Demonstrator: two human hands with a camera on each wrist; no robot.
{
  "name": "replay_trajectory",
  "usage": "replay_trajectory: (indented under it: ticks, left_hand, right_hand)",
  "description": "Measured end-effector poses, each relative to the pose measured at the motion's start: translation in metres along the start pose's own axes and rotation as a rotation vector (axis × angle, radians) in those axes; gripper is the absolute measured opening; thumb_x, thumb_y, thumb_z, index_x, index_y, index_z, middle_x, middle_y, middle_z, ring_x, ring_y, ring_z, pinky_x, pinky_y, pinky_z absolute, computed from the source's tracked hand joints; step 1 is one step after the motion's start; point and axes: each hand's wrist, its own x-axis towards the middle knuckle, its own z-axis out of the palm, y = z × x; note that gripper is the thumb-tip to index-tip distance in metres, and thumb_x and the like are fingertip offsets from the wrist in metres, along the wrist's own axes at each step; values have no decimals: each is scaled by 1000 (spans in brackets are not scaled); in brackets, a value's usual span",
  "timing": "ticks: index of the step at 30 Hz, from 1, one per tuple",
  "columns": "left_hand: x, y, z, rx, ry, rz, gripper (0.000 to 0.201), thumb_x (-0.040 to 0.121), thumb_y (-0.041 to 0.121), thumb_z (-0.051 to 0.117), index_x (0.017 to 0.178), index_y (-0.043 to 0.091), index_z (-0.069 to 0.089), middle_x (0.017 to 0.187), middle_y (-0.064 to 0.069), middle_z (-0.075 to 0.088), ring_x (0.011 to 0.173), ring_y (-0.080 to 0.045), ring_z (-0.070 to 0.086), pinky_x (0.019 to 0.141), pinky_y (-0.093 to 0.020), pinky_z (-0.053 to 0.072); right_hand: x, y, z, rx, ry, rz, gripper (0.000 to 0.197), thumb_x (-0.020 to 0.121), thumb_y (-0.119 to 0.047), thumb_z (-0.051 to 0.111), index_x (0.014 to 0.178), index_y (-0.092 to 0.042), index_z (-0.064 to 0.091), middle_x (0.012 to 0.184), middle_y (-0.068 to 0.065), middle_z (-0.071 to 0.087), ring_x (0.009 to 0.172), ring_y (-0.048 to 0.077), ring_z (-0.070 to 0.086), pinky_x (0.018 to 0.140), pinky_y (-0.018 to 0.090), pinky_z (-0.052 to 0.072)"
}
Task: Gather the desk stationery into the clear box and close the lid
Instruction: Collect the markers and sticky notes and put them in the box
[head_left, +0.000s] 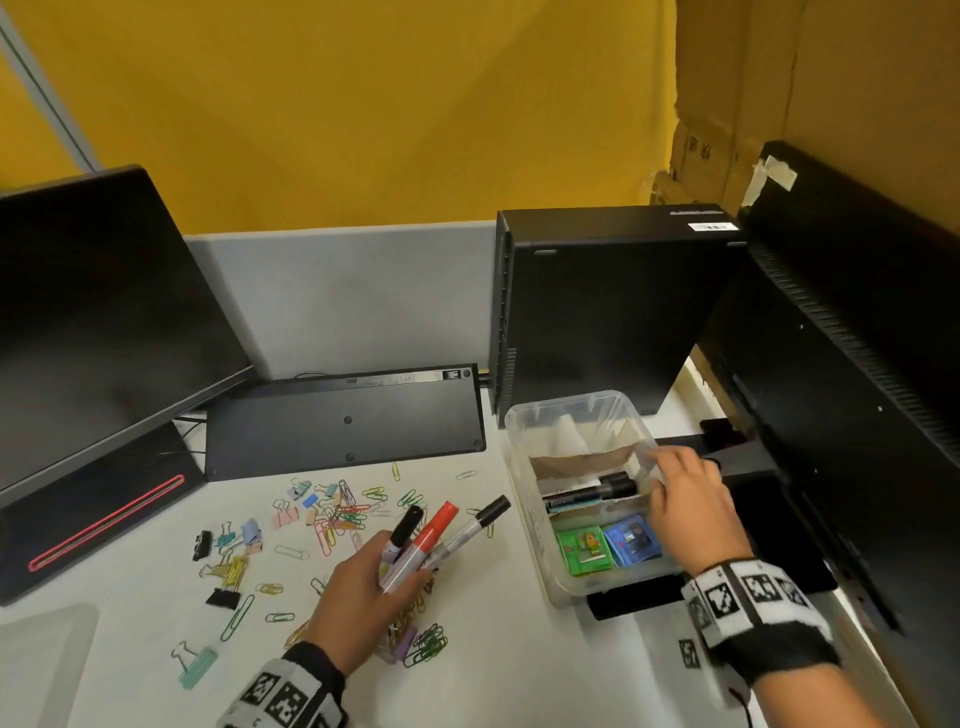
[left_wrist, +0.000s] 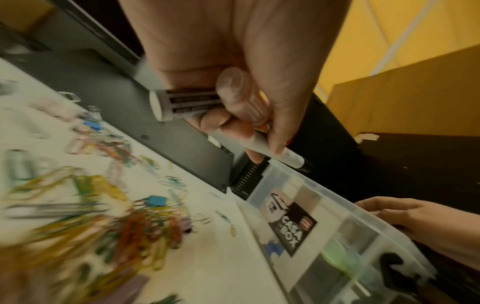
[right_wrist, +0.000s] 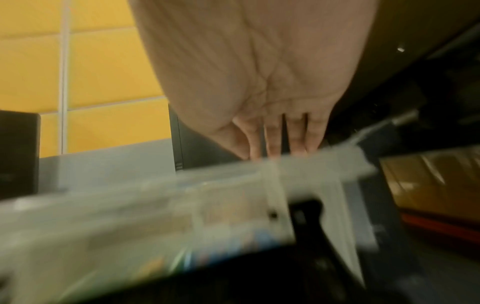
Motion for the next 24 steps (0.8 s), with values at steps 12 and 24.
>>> replay_trajectory:
  ticks: [12,24]
  left_hand:
    - [83,135,76,642,-88,393,30,93,35,49,116,17,48,103,-5,65,93,-27,62,75,-35,48]
    - [107,143,81,745,-195,461,33,95,32,42,123,16,48,115,-8,58,106,-27,55,91,-40,43]
  right_hand:
    - [-29,7,32,129,136,181,45,98,-20,37,142,-12,36,139,8,47,129,23,42,104,40,39]
    - [-30,4,34,99,142,190,46,95,-19,42,141,-12,38,137,6,49,123,22,45,99,38,42]
